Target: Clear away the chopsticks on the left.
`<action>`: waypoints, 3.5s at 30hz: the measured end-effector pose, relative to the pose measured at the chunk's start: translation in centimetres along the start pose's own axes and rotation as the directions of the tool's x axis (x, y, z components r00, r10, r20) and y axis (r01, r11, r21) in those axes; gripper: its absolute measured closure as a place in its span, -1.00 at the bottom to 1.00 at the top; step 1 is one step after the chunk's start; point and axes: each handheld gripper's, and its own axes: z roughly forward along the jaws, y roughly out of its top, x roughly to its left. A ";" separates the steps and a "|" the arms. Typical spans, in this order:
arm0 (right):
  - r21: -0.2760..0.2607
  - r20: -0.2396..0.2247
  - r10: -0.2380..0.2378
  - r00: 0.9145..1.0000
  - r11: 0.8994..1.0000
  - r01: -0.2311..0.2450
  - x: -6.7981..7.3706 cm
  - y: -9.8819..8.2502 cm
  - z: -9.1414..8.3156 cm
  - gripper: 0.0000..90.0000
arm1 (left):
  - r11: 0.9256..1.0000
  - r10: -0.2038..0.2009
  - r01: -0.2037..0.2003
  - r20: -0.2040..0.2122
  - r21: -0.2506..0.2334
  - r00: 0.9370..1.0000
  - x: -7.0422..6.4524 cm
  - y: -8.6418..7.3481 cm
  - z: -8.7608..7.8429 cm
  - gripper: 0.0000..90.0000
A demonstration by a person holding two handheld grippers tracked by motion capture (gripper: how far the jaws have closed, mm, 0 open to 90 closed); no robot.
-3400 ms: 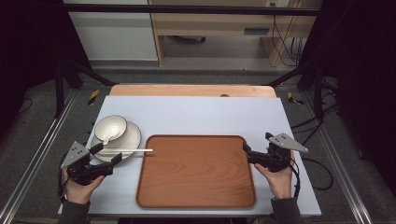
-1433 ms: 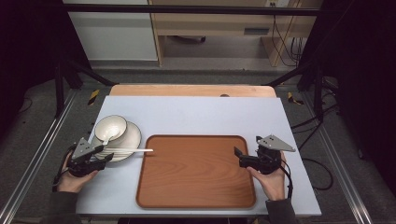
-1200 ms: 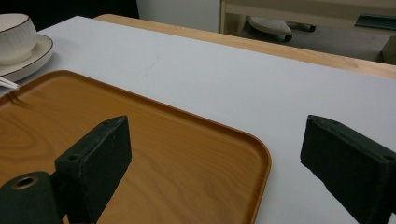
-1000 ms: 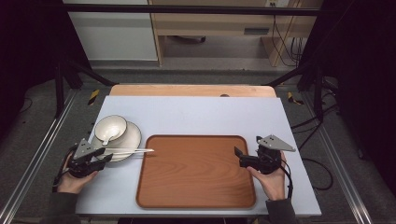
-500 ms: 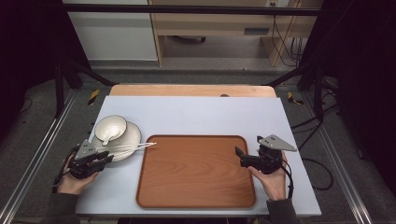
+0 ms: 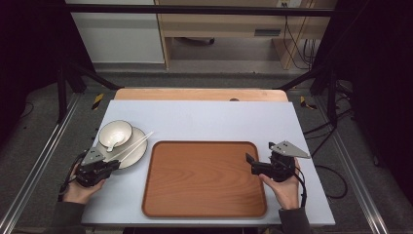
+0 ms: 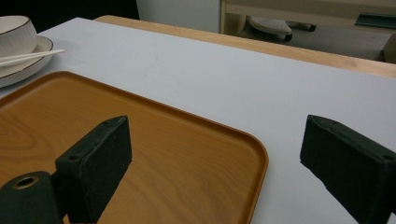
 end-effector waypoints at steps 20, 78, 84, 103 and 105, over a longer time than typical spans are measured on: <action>0.001 -0.002 0.002 1.000 1.000 -0.002 -0.1 0.0 0.1 -0.80 | 0.991 -0.127 0.127 -0.007 0.029 0.992 -0.5 1.4 2.1 0.85; -0.009 0.008 0.035 0.999 0.999 -0.035 -0.1 -0.3 0.1 -0.85 | 0.840 -0.507 0.454 -0.132 -0.298 0.852 -14.7 1.0 1.0 0.87; -0.003 0.009 0.030 0.999 1.000 -0.030 -0.1 -0.3 0.1 -0.85 | 0.836 -0.519 0.465 -0.143 -0.289 0.843 -15.5 0.3 1.8 0.86; 0.009 0.004 0.026 1.000 1.000 -0.026 0.0 -0.3 0.3 -0.85 | 0.864 -0.495 0.457 -0.185 -0.211 0.849 -16.6 0.0 3.4 0.86; 0.009 0.004 0.025 1.000 1.000 -0.025 0.0 -0.4 0.3 -0.85 | 0.865 -0.494 0.459 -0.188 -0.201 0.849 -16.5 0.0 3.5 0.86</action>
